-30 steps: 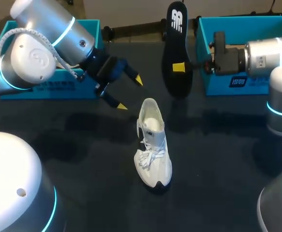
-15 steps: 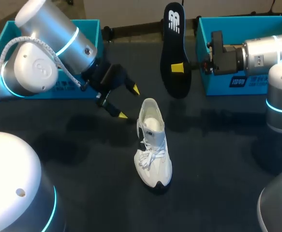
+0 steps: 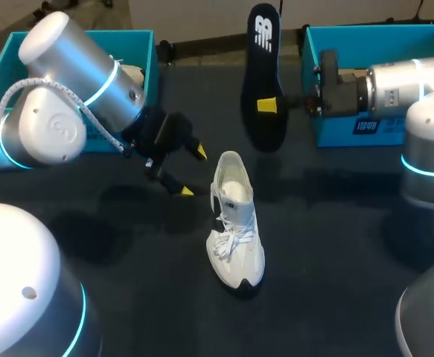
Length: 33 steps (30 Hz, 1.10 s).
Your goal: Take the shoe out of the shoebox, open the shoe tongue, remove and reinsert the insole, then place the shoe into the shoebox
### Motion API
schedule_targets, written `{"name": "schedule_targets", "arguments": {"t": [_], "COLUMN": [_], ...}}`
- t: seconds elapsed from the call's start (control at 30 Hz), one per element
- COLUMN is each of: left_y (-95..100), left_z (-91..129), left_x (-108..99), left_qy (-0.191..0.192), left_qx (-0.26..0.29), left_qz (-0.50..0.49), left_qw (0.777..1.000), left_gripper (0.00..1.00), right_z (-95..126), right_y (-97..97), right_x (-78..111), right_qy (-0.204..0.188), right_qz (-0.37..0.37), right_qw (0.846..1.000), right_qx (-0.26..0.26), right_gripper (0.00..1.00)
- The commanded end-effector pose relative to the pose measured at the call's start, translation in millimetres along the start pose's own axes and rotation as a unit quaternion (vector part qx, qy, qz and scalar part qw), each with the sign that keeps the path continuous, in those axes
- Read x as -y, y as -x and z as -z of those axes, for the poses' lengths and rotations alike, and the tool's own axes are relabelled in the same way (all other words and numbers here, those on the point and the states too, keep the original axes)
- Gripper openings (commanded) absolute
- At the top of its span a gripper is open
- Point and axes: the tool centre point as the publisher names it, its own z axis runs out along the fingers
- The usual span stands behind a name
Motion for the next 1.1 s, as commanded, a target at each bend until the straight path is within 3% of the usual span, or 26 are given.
{"name": "schedule_targets", "arguments": {"t": [0.03, 0.2, 0.3, 0.73, 1.1], "left_y": [1.7, 4.3, 6.0, 11.2, 12.0], "left_z": [-11, -15, -17, -25, -28], "left_x": [-7, -10, -12, -21, -15], "left_qy": [0.004, 0.009, 0.018, 0.018, 0.016], "left_qx": [0.005, 0.008, 0.011, 0.021, 0.029], "left_qz": [0.006, 0.024, 0.039, 0.049, 0.051], "left_qw": [1.000, 1.000, 0.999, 0.998, 0.998], "left_gripper": [1.00, 1.00, 1.00, 1.00, 1.00], "right_z": [-21, -29, -35, -35, -42], "right_y": [2.9, 3.5, 3.1, 3.1, 12.9], "right_x": [8.4, 21.6, 25.3, 25.3, 47.5], "right_qy": [0.006, 0.014, -0.007, -0.007, 0.017], "right_qz": [-0.004, -0.016, -0.019, -0.019, -0.039], "right_qw": [1.000, 1.000, 0.999, 0.999, 0.998], "right_qx": [-0.007, -0.022, -0.025, -0.025, -0.036], "right_gripper": [0.00, 0.00, 0.00, 0.00, 0.00]}}
